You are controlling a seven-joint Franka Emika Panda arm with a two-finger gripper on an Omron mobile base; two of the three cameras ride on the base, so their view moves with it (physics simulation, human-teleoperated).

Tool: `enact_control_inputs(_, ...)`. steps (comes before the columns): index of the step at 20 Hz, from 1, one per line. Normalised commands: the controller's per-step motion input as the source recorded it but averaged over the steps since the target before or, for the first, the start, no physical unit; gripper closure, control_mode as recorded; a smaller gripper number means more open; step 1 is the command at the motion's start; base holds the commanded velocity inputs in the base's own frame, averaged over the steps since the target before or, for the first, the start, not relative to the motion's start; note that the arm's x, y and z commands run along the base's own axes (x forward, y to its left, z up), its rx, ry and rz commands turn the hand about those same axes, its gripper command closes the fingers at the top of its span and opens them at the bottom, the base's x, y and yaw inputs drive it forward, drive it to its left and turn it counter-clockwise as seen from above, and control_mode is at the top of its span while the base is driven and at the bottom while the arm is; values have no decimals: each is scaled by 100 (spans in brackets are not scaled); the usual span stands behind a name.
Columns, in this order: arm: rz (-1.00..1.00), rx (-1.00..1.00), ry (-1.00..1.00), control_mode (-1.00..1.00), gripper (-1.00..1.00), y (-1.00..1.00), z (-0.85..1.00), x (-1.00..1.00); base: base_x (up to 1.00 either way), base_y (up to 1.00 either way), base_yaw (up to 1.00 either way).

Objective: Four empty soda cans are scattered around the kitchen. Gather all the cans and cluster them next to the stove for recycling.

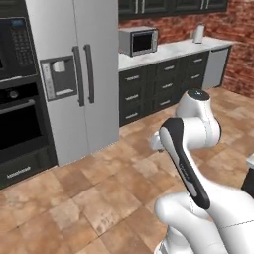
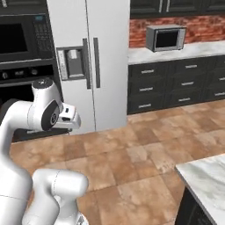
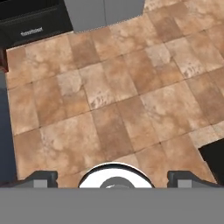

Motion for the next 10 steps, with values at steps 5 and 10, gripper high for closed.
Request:
enact_control_inputs(5, 0, 0, 0, 100, -100, 0, 0, 0, 100, 24, -21)
enact_control_inputs(10, 0, 0, 0, 100, -100, 0, 0, 0, 93, 45, -47)
